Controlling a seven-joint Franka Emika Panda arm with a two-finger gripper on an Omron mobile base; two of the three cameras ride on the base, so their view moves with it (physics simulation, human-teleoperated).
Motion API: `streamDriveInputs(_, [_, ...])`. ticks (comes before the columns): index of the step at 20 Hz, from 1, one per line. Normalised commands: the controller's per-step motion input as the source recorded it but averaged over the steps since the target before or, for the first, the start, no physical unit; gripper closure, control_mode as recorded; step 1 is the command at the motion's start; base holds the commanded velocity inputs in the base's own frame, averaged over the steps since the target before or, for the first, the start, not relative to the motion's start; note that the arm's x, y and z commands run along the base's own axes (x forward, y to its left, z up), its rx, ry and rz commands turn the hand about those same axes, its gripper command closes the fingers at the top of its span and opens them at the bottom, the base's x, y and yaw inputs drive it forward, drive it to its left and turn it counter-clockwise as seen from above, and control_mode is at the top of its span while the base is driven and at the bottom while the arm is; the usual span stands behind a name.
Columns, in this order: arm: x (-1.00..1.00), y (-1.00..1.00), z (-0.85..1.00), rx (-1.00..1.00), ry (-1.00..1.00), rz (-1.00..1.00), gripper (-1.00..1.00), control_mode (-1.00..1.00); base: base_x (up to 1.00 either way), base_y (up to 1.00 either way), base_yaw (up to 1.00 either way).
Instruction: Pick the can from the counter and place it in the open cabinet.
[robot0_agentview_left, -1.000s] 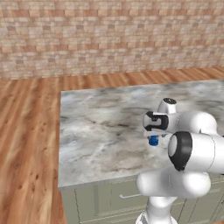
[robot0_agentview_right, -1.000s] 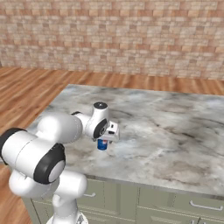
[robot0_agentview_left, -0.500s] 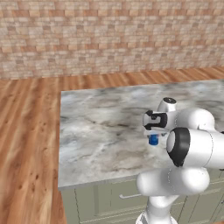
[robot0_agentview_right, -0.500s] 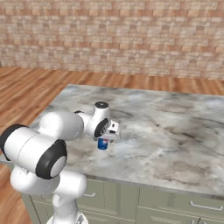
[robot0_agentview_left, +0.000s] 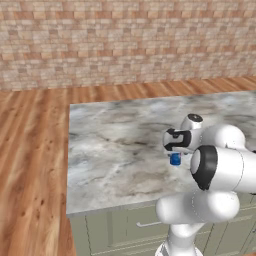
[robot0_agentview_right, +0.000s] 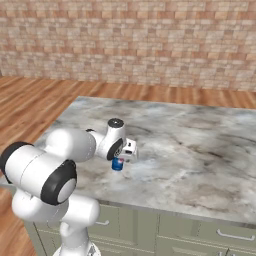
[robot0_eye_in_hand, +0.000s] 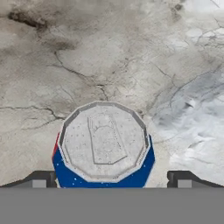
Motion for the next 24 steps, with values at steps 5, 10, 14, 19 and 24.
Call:
streamDriveInputs(5, [0.00, 0.17, -0.18, 0.01, 0.00, -0.02, -1.00, -1.00, 0.00, 0.00, 0.00])
streamDriveInputs(10, [0.01, 0.21, -0.21, 0.00, 0.01, -0.02, 1.00, -1.00, 0.00, 0.00, 0.00])
streamDriveInputs(14, [0.00, 0.00, -0.16, 0.00, 0.01, -0.01, 1.00, -1.00, 0.00, 0.00, 0.00])
streamDriveInputs(19, [-0.04, 0.00, 0.06, 0.00, -0.04, 0.00, 1.00, -1.00, 0.00, 0.00, 0.00])
streamDriveInputs(24, [-0.09, -0.01, 0.62, 0.01, -0.15, 0.00, 1.00, -1.00, 0.00, 0.00, 0.00])
